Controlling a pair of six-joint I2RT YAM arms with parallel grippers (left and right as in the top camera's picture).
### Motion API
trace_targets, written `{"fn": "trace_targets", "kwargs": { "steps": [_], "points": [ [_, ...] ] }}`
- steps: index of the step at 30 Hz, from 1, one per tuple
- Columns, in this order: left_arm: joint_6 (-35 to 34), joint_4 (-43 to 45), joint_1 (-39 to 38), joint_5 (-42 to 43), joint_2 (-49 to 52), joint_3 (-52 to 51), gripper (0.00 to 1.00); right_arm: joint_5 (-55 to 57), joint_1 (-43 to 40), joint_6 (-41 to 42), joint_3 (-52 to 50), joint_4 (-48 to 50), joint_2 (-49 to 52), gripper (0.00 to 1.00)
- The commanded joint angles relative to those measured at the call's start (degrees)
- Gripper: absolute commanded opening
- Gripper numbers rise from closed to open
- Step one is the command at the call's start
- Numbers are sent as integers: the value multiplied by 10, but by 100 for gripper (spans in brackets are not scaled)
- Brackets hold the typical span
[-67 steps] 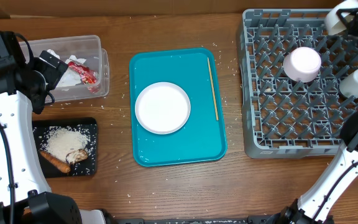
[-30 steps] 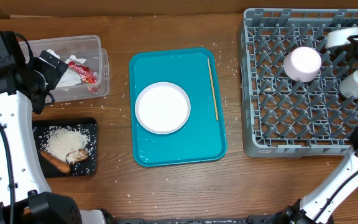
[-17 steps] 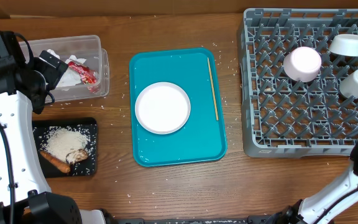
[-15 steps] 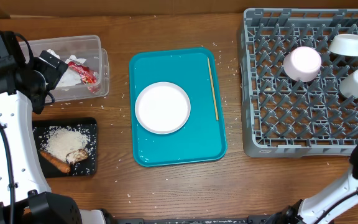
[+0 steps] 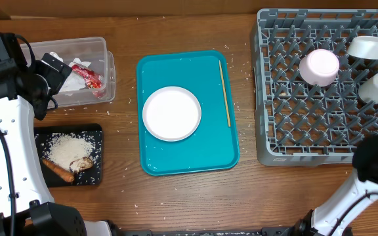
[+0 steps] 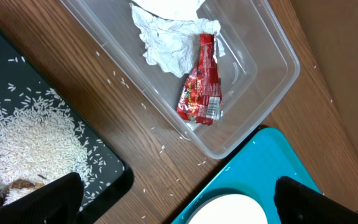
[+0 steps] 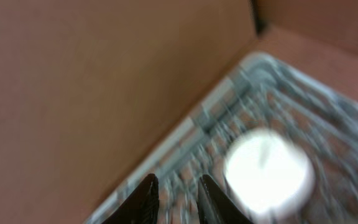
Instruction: Sort waste into correct bins and load items into the dishwasher
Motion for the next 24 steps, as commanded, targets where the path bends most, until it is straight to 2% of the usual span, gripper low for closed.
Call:
{"fn": "trace_targets", "kwargs": {
  "steps": [1, 4, 11, 24],
  "points": [
    [-3, 1, 0, -4, -8, 10, 100, 38, 11, -49, 3, 40, 59, 24],
    [-4, 1, 0, -4, -8, 10, 100, 40, 13, -49, 3, 68, 94, 24],
    [-3, 1, 0, -4, -8, 10, 100, 110, 11, -49, 3, 50, 143, 23],
    [-3, 1, 0, -4, -8, 10, 100, 110, 2, -54, 3, -24, 147, 28]
  ]
}}
